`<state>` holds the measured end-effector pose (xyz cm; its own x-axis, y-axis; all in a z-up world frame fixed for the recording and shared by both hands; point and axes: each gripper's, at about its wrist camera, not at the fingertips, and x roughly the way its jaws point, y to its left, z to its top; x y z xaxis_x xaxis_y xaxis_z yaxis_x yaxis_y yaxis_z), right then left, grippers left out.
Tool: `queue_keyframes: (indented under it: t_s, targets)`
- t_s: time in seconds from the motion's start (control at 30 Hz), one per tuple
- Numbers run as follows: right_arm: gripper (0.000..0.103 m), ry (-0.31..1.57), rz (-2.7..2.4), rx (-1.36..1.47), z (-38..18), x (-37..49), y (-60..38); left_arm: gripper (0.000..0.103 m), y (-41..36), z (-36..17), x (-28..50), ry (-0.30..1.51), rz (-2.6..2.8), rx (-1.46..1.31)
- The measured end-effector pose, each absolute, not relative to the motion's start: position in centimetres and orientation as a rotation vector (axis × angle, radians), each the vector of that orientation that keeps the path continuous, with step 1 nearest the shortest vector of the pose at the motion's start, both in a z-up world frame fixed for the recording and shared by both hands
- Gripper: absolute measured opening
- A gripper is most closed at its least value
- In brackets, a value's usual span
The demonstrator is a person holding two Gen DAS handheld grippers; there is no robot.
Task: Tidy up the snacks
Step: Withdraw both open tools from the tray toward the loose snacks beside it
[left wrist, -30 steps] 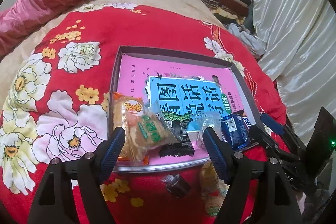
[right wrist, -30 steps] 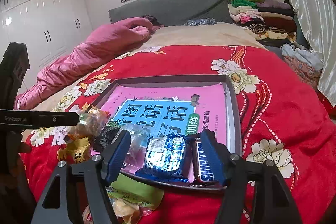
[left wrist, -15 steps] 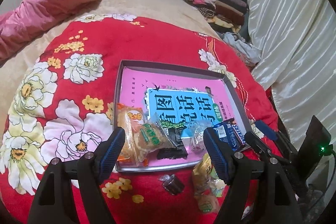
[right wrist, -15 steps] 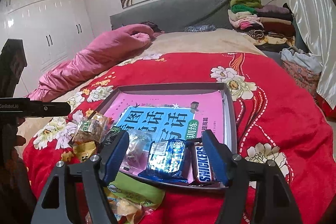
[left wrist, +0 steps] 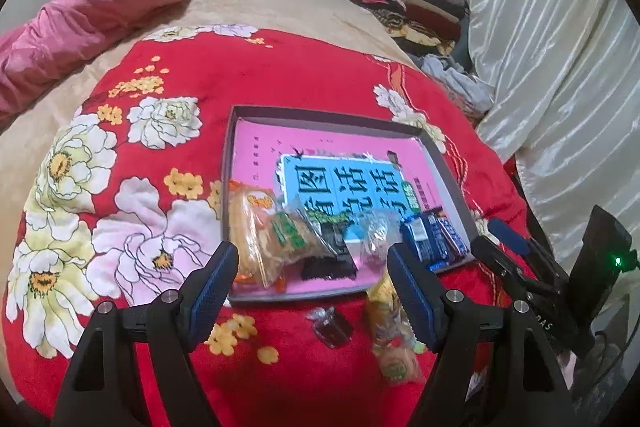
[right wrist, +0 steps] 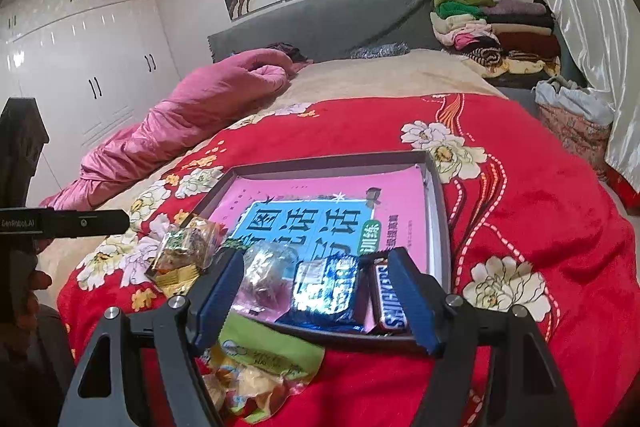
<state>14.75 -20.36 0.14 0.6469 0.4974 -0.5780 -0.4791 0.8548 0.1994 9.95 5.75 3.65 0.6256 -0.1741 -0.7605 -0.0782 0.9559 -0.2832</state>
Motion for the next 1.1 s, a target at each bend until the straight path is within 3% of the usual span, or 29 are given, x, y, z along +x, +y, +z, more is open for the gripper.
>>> queue_keyframes:
  t_s: [1.1]
  targets:
    - [0.076,0.756,0.566,-0.011,-0.3,11.6,-19.7,0.078,0.6,-0.4,6.0,1.044,-0.186,-0.219]
